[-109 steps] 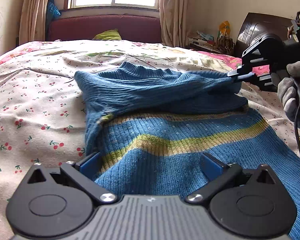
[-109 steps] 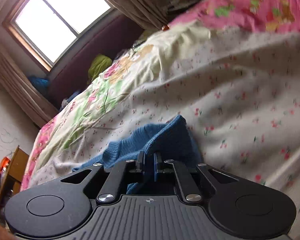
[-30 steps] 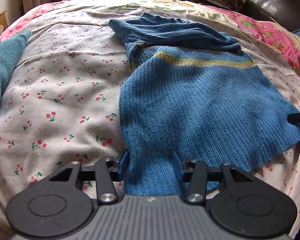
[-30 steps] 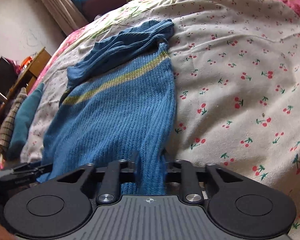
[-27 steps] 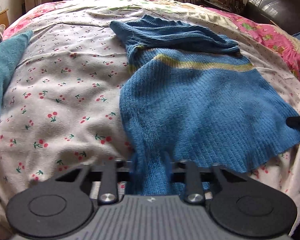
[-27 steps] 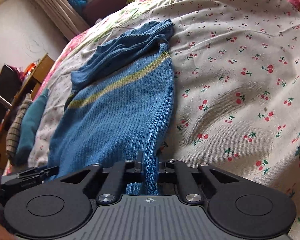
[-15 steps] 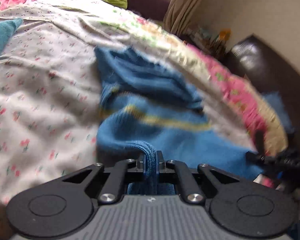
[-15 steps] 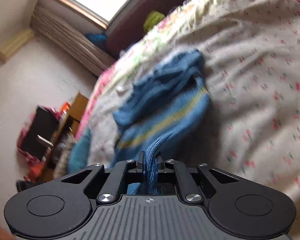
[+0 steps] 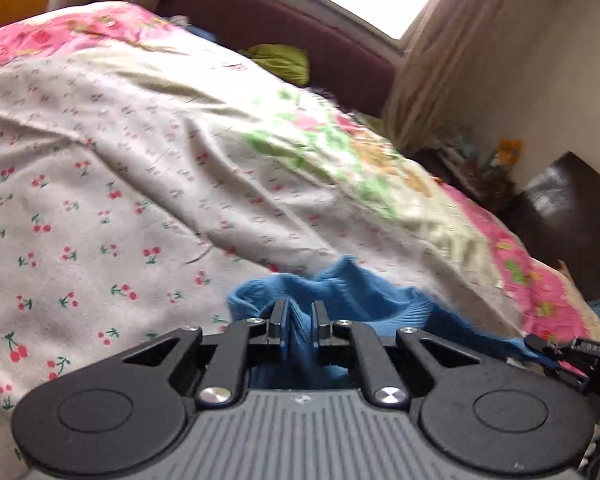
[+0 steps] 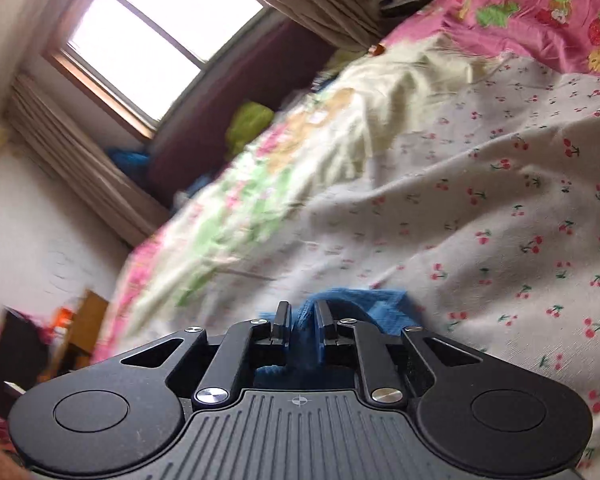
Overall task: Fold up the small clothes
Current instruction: 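Lift the held hem with both grippers and fold it over toward the collar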
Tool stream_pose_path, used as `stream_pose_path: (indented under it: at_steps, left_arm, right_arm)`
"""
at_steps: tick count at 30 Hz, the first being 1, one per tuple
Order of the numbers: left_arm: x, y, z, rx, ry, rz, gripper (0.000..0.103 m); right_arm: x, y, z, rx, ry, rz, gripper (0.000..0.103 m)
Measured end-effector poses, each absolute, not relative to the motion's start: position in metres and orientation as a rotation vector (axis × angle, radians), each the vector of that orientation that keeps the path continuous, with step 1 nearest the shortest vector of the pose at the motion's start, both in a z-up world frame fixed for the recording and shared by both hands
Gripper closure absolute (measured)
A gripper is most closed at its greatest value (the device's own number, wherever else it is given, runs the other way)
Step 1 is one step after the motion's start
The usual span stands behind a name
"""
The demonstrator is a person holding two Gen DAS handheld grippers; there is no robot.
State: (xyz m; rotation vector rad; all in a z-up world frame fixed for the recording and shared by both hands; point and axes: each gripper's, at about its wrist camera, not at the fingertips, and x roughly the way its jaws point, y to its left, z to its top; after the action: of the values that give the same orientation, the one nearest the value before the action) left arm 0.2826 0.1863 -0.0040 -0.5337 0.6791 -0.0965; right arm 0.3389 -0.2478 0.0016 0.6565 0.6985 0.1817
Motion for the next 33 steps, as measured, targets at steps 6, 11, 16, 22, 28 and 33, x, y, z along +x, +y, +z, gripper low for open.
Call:
stream_pose_path:
  at_steps: [6, 11, 16, 22, 28, 33]
  left_arm:
    - [0.258, 0.202, -0.009, -0.598, 0.626, -0.042, 0.06]
    - [0.238, 0.193, -0.005, -0.537, 0.642, -0.076, 0.049]
    - [0.239, 0.172, -0.031, -0.466, 0.739, -0.053, 0.047]
    - [0.234, 0.178, -0.039, -0.517, 0.766, -0.06, 0.046]
    - [0.225, 0.169, -0.046, -0.481, 0.785, -0.109, 0.036]
    - [0.22, 0.166, -0.038, -0.475, 0.795, -0.16, 0.029]
  right_arm:
    - [0.322, -0.235, 0.005, 0.533, 0.666, 0.226, 0.063]
    - [0.3, -0.235, -0.002, 0.361, 0.674, 0.179, 0.054]
    - [0.298, -0.241, -0.031, 0.339, 0.763, 0.134, 0.054]
    - [0.297, -0.254, -0.042, 0.393, 0.809, 0.156, 0.054]
    - [0.292, -0.246, -0.054, 0.41, 0.89, 0.272, 0.047]
    - [0.292, -0.241, -0.052, 0.452, 0.897, 0.312, 0.046]
